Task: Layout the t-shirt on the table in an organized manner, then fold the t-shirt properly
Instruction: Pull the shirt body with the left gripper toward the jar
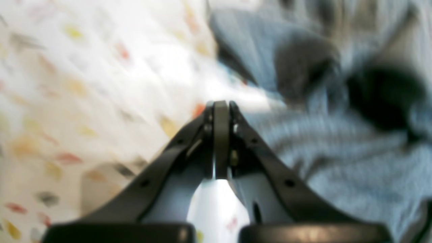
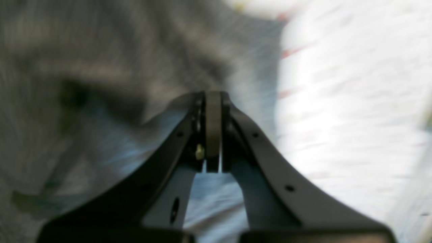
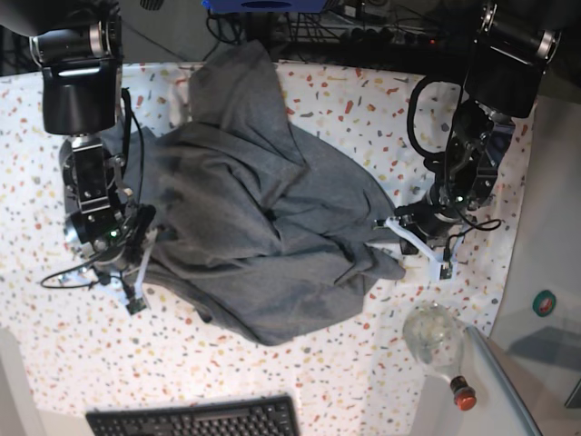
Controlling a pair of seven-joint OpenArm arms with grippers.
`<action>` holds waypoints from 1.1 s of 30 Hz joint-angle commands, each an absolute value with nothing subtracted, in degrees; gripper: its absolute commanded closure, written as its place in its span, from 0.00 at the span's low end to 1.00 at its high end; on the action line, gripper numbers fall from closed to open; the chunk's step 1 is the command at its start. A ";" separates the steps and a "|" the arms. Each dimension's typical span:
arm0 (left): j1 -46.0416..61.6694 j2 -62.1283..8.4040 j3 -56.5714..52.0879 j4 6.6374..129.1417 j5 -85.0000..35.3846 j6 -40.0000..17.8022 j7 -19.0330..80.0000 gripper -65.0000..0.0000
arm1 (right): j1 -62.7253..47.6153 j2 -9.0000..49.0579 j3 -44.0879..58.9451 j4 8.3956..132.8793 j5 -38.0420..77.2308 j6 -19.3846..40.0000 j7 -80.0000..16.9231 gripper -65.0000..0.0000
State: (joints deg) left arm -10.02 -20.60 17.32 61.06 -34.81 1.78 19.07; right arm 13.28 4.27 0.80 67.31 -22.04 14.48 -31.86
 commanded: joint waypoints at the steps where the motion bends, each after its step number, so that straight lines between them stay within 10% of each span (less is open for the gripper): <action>1: -10.77 -20.26 17.45 62.99 -35.30 1.36 18.59 1.00 | 14.11 4.26 1.19 70.64 -22.11 14.11 -33.01 1.00; 5: -9.10 -20.00 17.01 68.79 -35.56 1.36 18.68 1.00 | 15.96 3.47 3.30 73.10 -22.11 14.20 -37.93 1.00; 9: -4.18 -19.74 17.45 76.44 -38.37 1.36 20.70 1.00 | 20.79 4.26 5.85 63.52 -22.02 14.46 -36.88 0.50; 12: -0.84 -16.48 17.71 79.52 -40.40 1.36 23.52 1.00 | 24.13 4.79 8.13 55.34 -22.02 18.68 -33.80 0.36; 20: 2.15 -10.33 17.80 74.07 -40.13 1.36 23.52 1.00 | 30.90 6.11 16.92 38.37 -22.02 22.29 -28.44 0.45; 25: 2.24 -9.54 17.36 70.02 -29.85 1.36 23.43 1.00 | 30.90 6.64 17.19 36.88 -22.02 22.37 -28.09 1.00; 33: -4.44 -10.42 16.92 65.01 -21.58 1.36 23.69 1.00 | 27.30 9.19 17.27 46.81 -22.11 21.85 -29.76 1.00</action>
State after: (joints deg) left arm -3.70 -9.67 17.30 64.79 -22.74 -0.25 22.55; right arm 25.74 8.51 17.15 45.69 -21.91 22.33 -30.20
